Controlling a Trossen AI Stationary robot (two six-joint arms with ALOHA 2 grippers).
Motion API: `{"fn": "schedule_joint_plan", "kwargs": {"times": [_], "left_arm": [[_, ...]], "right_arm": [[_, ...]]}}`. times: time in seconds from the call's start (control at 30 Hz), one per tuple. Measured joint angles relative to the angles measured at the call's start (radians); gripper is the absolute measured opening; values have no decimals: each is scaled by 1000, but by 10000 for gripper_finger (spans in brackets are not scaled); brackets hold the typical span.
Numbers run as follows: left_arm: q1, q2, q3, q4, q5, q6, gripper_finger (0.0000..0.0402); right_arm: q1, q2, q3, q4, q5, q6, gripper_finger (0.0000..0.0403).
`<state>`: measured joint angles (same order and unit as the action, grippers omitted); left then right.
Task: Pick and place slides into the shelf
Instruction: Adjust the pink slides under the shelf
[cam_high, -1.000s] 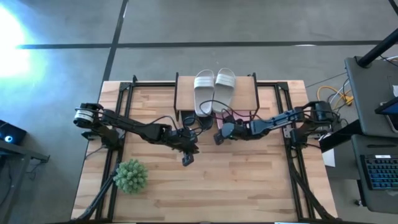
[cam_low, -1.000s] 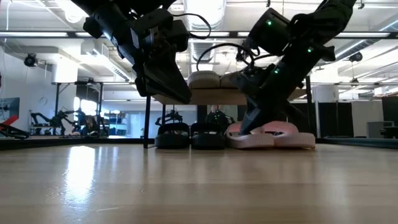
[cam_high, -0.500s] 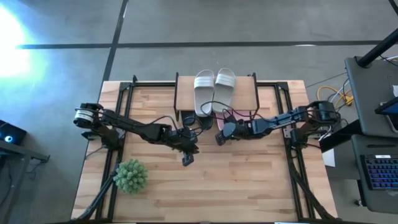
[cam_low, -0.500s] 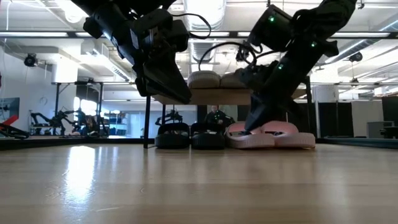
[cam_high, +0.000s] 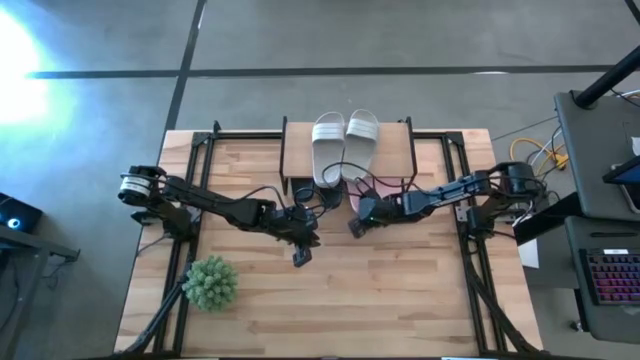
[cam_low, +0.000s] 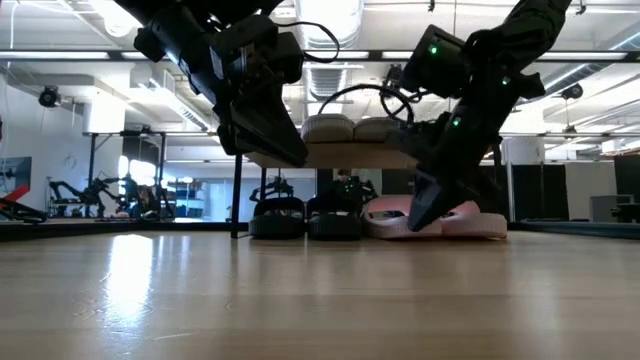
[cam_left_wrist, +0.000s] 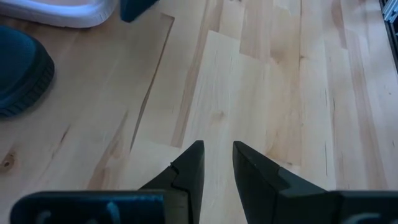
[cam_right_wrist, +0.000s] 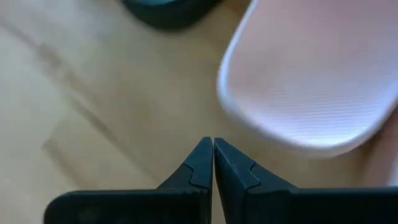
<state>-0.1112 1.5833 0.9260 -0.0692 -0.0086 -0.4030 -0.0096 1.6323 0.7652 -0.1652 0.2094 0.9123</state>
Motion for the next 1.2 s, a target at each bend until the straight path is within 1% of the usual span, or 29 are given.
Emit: {"fn": "schedule_joint_plan", "kwargs": {"times": [0.13, 0.4, 0.63, 0.67, 0.87, 0.93, 1.0, 1.07, 1.2], "left_arm": [[0, 0, 0, 0, 0, 0, 70], [0, 0, 0, -2, 0, -1, 70], [0, 0, 0, -2, 0, -1, 70], [0, 0, 0, -2, 0, -1, 70], [0, 0, 0, -2, 0, -3, 70], [0, 0, 0, -2, 0, -4, 70], [0, 0, 0, -1, -2, -4, 70], [0, 0, 0, -2, -5, -4, 70], [1, 0, -1, -2, -6, -4, 70]], "right_arm": [[-11, 14, 0, -21, 85, 3, 8], [-18, 21, 0, -15, 186, 3, 8], [-20, 21, 0, -7, 175, 0, 8], [-20, 20, 0, -7, 161, -1, 8], [-1, -16, 0, -1, -53, -20, 8], [27, -41, 0, -9, -85, -27, 8], [54, -72, 0, -30, -85, -11, 8], [78, -105, 0, -76, -58, 39, 8], [117, -162, 0, -278, 84, 208, 8]]}}
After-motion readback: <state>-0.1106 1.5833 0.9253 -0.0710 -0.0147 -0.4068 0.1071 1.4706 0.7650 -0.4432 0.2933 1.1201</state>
